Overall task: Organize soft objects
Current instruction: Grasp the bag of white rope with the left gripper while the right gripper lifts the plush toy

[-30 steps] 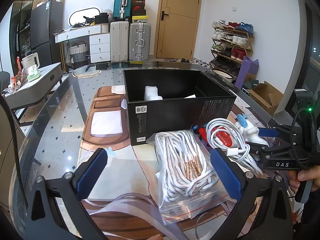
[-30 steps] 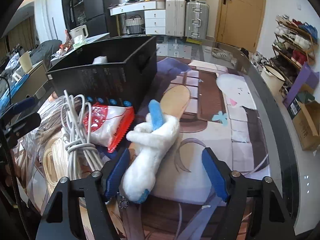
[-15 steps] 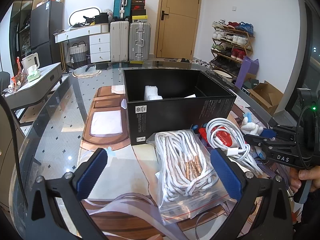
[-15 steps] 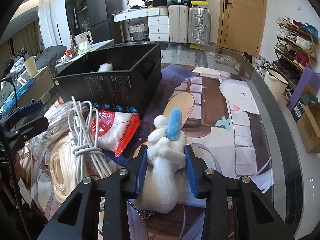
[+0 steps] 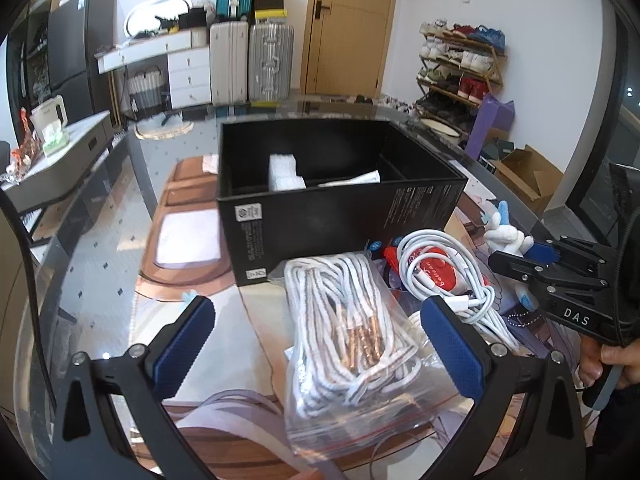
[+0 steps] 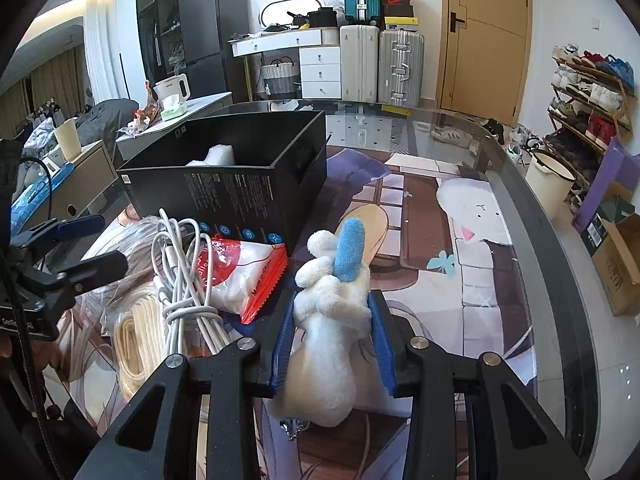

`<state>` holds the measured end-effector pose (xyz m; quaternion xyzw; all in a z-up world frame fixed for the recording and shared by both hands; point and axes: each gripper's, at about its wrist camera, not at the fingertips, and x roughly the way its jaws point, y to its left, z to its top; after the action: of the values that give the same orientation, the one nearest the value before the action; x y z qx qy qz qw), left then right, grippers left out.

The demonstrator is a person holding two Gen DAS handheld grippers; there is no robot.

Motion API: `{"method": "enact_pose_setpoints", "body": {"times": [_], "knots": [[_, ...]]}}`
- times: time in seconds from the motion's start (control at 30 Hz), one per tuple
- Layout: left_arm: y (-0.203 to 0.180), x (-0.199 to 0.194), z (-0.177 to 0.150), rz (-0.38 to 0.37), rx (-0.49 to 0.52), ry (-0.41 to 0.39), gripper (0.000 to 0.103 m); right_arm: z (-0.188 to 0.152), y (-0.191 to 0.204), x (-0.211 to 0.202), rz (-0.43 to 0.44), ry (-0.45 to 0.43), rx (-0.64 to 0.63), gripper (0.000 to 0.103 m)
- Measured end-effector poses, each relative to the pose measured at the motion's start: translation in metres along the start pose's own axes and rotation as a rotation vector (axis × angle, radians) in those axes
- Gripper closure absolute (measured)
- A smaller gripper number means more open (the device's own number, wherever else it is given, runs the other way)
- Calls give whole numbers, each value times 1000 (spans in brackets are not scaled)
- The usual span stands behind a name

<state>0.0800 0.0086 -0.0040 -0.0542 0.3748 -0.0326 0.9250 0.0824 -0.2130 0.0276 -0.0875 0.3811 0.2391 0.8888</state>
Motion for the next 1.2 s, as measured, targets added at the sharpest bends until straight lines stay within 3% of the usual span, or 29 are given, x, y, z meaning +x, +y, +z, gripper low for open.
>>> {"method": "enact_pose_setpoints", "body": {"times": [0.27,0.37,0.47,0.6,0.73,1.2], "knots": [[0,10,4,-13,-12,56,3,1,-3,0,8,-3,2,67],[-2,11,3,-32,-4,69,17,0,-3,-1,10,-4,3,67],[-3,11,1,-62,4,78,38,0,-3,-2,11,-6,3,67],[-4,6,0,-56,18,63,58,1,-3,-3,12,-10,2,67],[0,1,-1,-58,5,48,64,2,-3,-4,15,-15,1,67],[12,-22,-2,-57,-30,-27,65,5,1,-17,17,-57,-6,67]]}}
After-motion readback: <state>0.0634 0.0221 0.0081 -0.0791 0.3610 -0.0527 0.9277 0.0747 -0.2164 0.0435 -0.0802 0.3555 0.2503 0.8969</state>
